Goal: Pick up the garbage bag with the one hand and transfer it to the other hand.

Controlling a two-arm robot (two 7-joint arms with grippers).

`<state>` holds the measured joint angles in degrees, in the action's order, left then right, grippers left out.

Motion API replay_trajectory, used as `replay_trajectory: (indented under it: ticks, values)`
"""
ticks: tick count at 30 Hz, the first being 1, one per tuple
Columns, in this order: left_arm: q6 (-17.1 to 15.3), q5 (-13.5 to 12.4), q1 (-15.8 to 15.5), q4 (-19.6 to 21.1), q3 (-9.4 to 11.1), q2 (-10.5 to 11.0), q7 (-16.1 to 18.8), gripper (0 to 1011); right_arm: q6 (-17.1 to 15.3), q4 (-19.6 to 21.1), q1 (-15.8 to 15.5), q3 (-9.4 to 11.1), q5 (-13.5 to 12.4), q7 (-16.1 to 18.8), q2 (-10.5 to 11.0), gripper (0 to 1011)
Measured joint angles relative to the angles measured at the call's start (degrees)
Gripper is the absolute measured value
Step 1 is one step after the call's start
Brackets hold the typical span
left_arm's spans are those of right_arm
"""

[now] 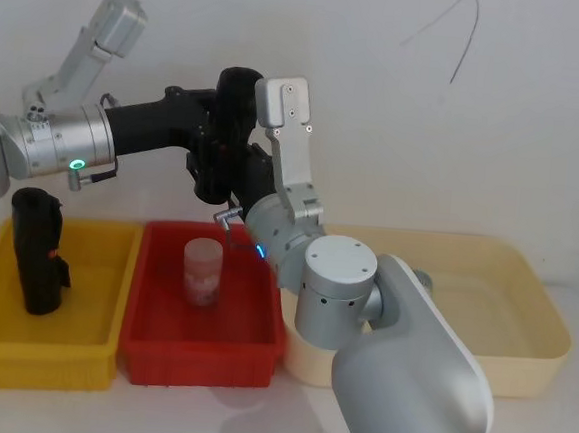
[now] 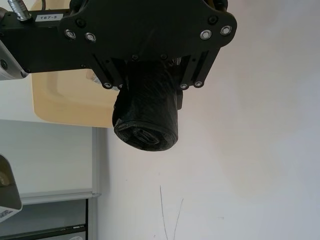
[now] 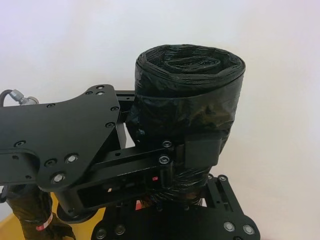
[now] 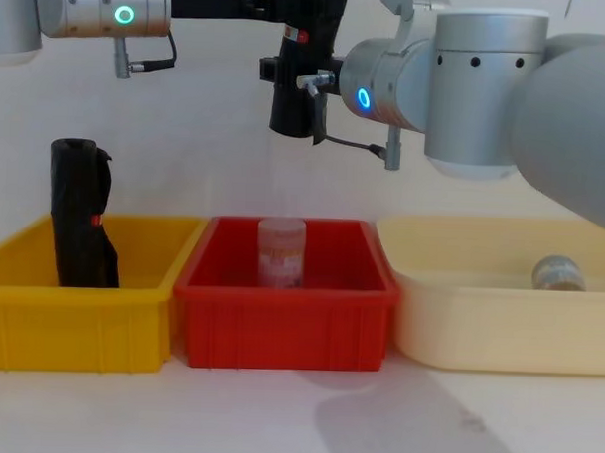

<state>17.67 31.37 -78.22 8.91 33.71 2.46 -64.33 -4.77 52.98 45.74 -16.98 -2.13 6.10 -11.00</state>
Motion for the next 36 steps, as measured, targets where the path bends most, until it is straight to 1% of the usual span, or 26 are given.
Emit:
replay_trajectory:
  ticks: [18,19,23,25,26,27,28,31,34,35,36]
  values:
    - [0.0,0.0,0.0,0.0,0.0,0.0,0.0,379,0.2,-0.6,0.4,0.0,0.0,-0.1,-0.2,570]
    - [0.0,0.0,0.0,0.0,0.0,0.0,0.0,393,0.2,-0.7,0.4,0.0,0.0,-0.1,-0.2,570]
    - [0.0,0.0,0.0,0.0,0.0,0.0,0.0,492,0.2,-0.7,0.4,0.0,0.0,0.0,-0.2,569]
    - [0.0,0.0,0.0,0.0,0.0,0.0,0.0,567,0.2,-0.7,0.4,0.0,0.0,0.0,-0.2,568]
    - [0.0,0.0,0.0,0.0,0.0,0.0,0.0,577,0.2,-0.7,0.4,0.0,0.0,0.0,-0.2,568]
    - [0.0,0.0,0.0,0.0,0.0,0.0,0.0,645,0.2,-0.7,0.4,0.0,0.0,0.0,-0.2,568]
    - [0.0,0.0,0.0,0.0,0.0,0.0,0.0,645,0.2,-0.7,0.4,0.0,0.0,0.0,-0.2,568]
    - [0.0,0.0,0.0,0.0,0.0,0.0,0.0,759,0.2,-0.8,0.4,0.0,0.0,0.0,-0.2,568]
    - [0.0,0.0,0.0,0.0,0.0,0.0,0.0,815,0.3,-0.8,0.4,0.0,0.0,0.0,-0.2,568]
    - [0.0,0.0,0.0,0.0,0.0,0.0,0.0,871,0.3,-0.8,0.5,0.0,0.0,-0.1,-0.2,568]
    - [0.0,0.0,0.0,0.0,0.0,0.0,0.0,890,0.3,-0.8,0.5,0.1,0.0,-0.1,-0.2,568]
